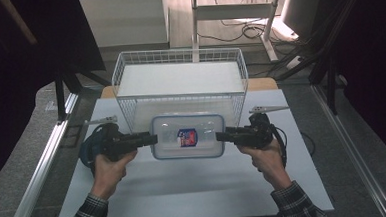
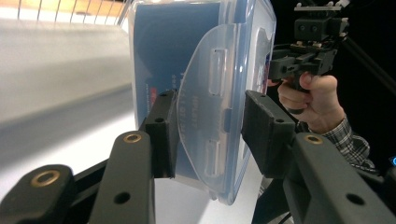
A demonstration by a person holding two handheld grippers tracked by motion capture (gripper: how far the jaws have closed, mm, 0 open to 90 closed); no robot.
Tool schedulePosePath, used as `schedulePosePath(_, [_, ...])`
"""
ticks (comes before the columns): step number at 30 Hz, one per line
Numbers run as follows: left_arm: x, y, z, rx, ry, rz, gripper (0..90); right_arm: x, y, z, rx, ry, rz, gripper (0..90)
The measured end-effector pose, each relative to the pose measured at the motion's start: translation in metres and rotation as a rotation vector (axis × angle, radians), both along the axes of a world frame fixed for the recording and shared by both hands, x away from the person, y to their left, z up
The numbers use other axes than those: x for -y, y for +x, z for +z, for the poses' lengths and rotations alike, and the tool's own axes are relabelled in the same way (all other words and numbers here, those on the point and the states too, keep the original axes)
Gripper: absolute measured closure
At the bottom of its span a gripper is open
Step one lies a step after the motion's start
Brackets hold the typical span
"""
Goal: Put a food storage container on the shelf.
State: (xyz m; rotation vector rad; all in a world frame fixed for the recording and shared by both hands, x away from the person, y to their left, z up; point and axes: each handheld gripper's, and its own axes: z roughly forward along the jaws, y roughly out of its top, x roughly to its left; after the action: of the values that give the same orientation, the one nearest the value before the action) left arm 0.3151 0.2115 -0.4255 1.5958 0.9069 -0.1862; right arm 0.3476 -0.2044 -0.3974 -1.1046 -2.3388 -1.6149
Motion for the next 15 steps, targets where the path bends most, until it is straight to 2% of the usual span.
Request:
schedulePosePath(9, [-0.006, 0.022, 0.033, 0.021, 0.005, 0.014, 57.1, -0.007, 0.022, 0.030, 0.032, 0.019, -0.008, 53.9])
schedulePosePath(15, [-0.010, 0.036, 0.057, 0.055, 0.026, 0.036, 56.5, -0.013, 0.039, 0.052, 0.069, 0.021, -0.007, 53.7])
